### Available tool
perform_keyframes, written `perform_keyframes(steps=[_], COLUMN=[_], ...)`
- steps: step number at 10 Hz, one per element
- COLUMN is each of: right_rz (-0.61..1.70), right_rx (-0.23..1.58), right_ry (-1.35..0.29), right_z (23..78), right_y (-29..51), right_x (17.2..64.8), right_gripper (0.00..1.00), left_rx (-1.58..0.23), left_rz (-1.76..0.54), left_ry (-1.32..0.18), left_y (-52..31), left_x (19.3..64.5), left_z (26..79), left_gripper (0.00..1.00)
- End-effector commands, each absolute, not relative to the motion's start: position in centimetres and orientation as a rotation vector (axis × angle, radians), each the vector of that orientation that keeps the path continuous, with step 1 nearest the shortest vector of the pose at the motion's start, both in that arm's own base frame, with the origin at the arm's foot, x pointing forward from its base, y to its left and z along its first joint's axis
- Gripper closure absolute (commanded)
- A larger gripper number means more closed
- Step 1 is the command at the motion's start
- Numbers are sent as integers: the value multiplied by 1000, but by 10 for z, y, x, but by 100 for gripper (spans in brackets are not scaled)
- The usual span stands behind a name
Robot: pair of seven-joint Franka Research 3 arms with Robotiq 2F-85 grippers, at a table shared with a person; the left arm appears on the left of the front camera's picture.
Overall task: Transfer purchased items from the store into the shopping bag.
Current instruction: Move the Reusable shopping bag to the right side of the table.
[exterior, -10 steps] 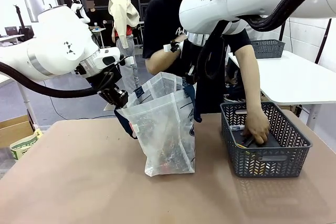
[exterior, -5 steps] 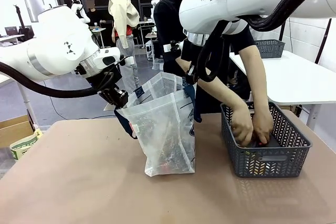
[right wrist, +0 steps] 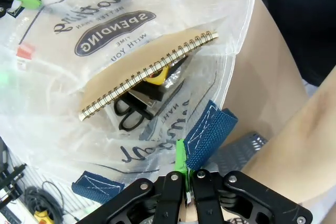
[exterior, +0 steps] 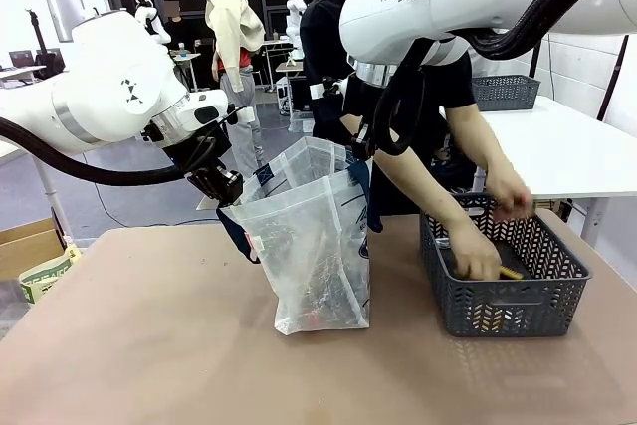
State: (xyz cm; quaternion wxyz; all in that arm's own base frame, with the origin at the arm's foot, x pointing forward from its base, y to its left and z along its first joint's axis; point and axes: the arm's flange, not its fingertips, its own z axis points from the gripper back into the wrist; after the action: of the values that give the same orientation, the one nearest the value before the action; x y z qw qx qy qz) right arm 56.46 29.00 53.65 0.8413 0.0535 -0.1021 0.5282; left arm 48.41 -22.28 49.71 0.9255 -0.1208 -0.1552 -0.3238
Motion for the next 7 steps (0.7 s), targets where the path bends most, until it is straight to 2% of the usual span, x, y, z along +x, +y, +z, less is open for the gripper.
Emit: perform_keyframes(steps=[1,7], right_rz=[1114,1114], right_rx=[113,113], right_ry=[-212,-212], right_z=[536,536], right_y=[290,290], right_x=[565,565], right_gripper=[100,100], left_rx=[-245,-245], left_rz=[-666,-666], left_ry=[-321,-321], left_y=[-223,-223], left_x=[484,484], left_z=[498,498], left_gripper=[100,100])
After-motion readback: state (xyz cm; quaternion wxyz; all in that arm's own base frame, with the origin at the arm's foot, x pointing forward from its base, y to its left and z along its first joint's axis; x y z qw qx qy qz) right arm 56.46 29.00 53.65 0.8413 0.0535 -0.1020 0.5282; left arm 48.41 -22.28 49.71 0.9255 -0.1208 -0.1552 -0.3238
